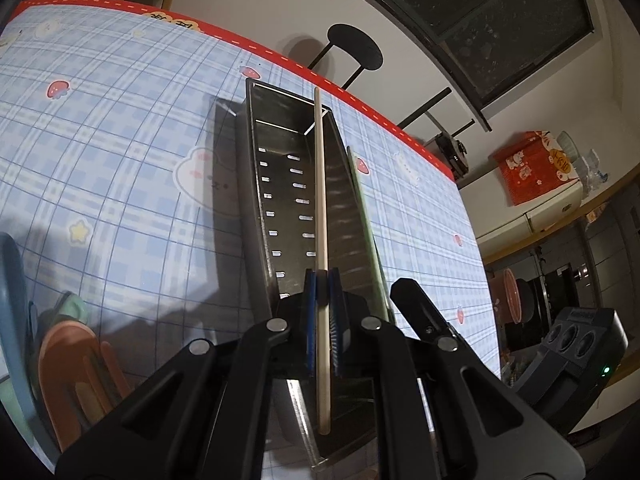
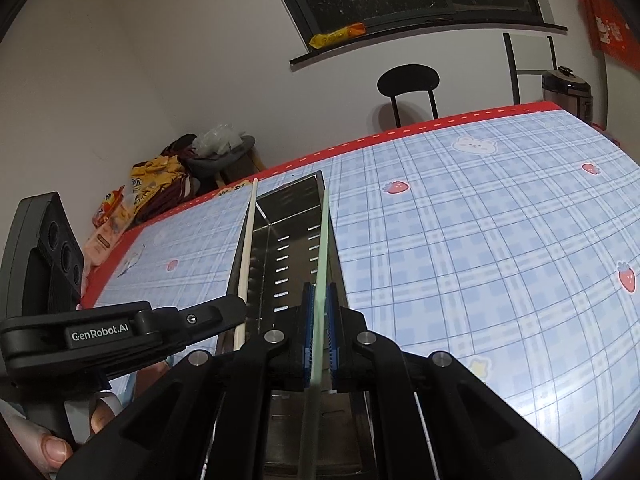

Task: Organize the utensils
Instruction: 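Lower the beige chopstick into the tray with the left tool while the right lowers the green one, then open both tools to release the chopsticks into the tray, then move both tools back toward the utensil pile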

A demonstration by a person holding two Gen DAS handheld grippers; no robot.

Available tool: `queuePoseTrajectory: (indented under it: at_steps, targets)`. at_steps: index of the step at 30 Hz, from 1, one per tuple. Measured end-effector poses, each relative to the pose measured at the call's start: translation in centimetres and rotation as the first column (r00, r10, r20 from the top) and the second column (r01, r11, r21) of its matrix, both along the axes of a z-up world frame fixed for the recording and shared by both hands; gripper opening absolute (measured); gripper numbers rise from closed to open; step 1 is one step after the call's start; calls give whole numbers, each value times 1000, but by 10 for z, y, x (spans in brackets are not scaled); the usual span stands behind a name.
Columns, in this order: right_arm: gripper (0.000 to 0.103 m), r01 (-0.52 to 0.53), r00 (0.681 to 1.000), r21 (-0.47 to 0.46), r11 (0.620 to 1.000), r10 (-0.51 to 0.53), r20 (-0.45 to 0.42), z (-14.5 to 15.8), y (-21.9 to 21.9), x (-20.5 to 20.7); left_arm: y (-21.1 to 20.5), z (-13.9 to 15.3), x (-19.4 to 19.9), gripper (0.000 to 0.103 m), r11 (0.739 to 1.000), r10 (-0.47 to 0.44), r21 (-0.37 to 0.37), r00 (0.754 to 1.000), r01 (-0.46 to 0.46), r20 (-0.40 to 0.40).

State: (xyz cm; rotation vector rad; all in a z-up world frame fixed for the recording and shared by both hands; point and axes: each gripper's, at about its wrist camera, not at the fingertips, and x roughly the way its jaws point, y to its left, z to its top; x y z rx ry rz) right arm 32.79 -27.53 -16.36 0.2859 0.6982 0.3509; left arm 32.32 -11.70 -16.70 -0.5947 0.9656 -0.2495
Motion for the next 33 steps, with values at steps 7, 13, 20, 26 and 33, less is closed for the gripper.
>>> queuePoseTrajectory:
  at_steps: [7,13,20,26,33]
  targets:
    - [8,13,1000,6,1000,-13,9,2,-2,-2,3,-2,5,10,1000,2,27,1000,-2,-4]
    - [39,47,999,-1,999,-47,24,7,-6,-6,11,10,-1,24,998,10,67,999,-12,34]
    - [83,94,994,-33,995,-92,52,13,-7,-18,37,33,-28,51,989,53,135,994,-65,94]
    - [97,83,993,-91,992,-74,96,27,5,-42,76,55,-76,97,959,135,228,977,-171,167]
    - [97,58,993,-108,993,-46,113,29,27,-94,107,61,-131,97,906,70,397,978,-145,197]
